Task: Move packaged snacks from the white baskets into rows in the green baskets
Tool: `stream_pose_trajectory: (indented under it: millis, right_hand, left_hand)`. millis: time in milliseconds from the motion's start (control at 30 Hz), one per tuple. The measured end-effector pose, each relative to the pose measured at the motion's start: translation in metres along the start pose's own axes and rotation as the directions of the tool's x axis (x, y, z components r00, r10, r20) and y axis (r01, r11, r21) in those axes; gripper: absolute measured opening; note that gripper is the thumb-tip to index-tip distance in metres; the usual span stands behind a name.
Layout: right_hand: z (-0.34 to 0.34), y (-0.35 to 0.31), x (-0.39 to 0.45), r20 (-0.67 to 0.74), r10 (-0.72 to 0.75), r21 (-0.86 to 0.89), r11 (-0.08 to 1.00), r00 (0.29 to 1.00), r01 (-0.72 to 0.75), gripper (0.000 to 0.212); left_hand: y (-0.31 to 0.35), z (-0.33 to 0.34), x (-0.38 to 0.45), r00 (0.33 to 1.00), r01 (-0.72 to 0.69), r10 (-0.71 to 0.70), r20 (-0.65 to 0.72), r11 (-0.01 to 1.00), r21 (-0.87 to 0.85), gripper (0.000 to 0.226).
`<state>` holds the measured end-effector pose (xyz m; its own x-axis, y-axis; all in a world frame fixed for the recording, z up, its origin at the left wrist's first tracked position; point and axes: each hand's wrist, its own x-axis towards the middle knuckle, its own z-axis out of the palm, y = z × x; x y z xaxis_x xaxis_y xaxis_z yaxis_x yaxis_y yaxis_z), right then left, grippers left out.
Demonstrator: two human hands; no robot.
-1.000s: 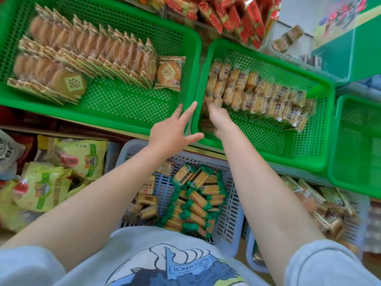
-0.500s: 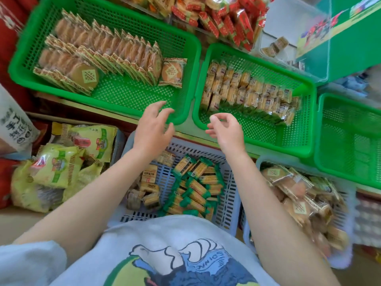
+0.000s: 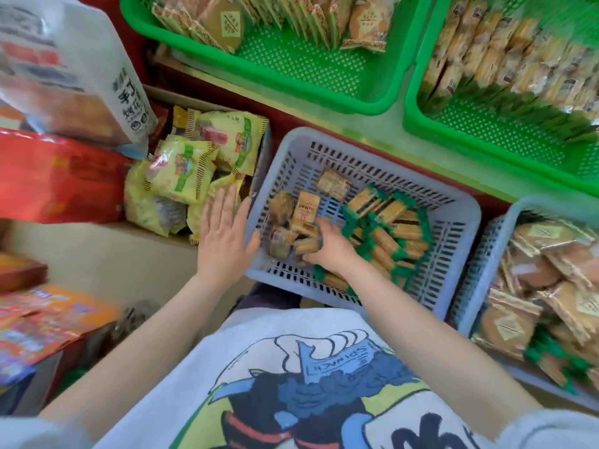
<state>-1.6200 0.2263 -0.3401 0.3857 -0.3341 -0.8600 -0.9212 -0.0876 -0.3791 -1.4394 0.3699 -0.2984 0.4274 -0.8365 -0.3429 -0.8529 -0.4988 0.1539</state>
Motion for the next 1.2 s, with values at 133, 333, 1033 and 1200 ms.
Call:
stream_pose_trajectory:
  millis: [133, 333, 1033, 1200]
  right_hand:
    - [0.019, 0.001, 0.016, -0.084, -0.038, -0.094, 0.995, 0.996, 0.03, 0.092]
    - [0.016, -0.002, 0.021, -0.135, 0.012, -0.004, 1.0, 0.991, -0.013, 0.069]
    - [-0.131, -0.026, -0.108, -0.198, -0.165, 0.792, 0.554, 0.966, 0.257, 0.019]
    - [-0.145, -0.007, -0.127, -0.367, 0.048, 0.875, 0.356, 0.929, 0.327, 0.012]
  left_hand:
    - [-0.001, 0.002, 0.004, 1.0, 0.011, -0.012, -0.007, 0.999, -0.033, 0.066]
    - [-0.004, -0.002, 0.003, 1.0, -0.013, 0.013, -0.003, 0.998, -0.065, 0.066]
    - [0.095, -0.099, 0.057, 0.855, 0.51, 0.205, 0.477, -0.166, -0.844, 0.02]
    - [0.124, -0.112, 0.066, 0.86, 0.509, 0.169, 0.481, -0.33, -0.795, 0.008]
